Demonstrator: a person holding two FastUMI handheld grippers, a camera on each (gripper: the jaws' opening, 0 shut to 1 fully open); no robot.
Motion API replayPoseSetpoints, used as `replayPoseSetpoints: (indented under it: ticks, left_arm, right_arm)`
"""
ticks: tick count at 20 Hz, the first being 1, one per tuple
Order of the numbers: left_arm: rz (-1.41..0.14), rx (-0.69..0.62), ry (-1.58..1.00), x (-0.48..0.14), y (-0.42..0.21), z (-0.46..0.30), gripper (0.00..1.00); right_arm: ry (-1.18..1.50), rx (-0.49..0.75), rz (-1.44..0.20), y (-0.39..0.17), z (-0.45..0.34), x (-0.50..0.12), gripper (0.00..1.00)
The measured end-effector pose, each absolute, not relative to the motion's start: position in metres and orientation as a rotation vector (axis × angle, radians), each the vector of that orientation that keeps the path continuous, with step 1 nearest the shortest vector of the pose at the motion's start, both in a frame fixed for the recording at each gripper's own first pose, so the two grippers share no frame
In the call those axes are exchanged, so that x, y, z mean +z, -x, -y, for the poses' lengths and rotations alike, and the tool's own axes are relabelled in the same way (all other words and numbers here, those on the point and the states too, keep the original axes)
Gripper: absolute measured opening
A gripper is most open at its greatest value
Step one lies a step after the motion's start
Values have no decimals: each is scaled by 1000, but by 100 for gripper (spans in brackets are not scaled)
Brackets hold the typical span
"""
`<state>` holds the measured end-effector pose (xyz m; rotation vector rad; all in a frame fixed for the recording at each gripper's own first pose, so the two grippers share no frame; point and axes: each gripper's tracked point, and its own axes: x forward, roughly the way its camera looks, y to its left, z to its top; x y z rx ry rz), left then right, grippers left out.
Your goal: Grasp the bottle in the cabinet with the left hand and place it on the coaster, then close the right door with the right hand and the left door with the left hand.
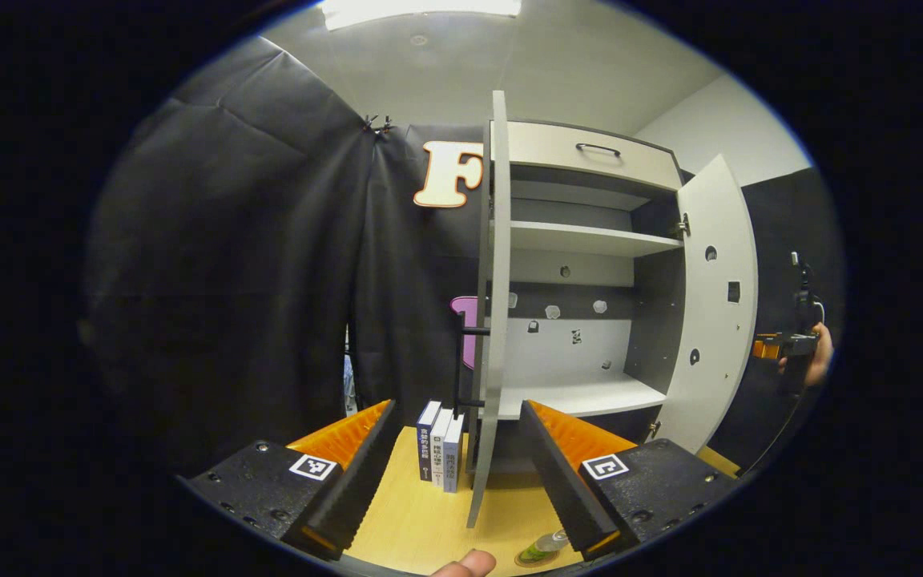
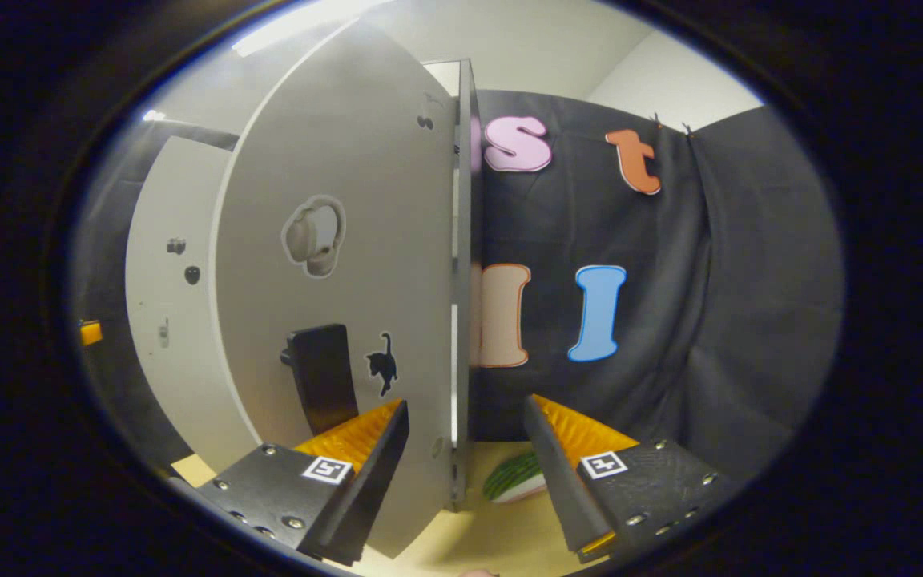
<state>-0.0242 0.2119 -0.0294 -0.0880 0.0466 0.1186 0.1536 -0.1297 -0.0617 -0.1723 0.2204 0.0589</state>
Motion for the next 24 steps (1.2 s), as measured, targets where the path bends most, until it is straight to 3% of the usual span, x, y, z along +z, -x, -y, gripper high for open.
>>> replayPoseSetpoints:
  ticks: [2, 4, 20, 22, 24]
  left_arm:
    - [-52, 121, 84, -30, 26, -217, 98]
    - [-49, 130, 70, -28, 23, -224, 96]
    - [-54, 106, 81, -41, -16, -258, 96]
    - [-51, 102, 82, -42, -21, -263, 96]
    - [-51, 101, 80, -45, -26, -270, 93]
  right_arm:
    - [165, 35, -211, -156, 130, -61, 85]
    - [126, 16, -219, -158, 128, -63, 89]
    - [136, 92, -214, -178, 50, -78, 86]
    - [133, 121, -226, -178, 35, -85, 93]
    - [145, 135, -229, -180, 25, -90, 93]
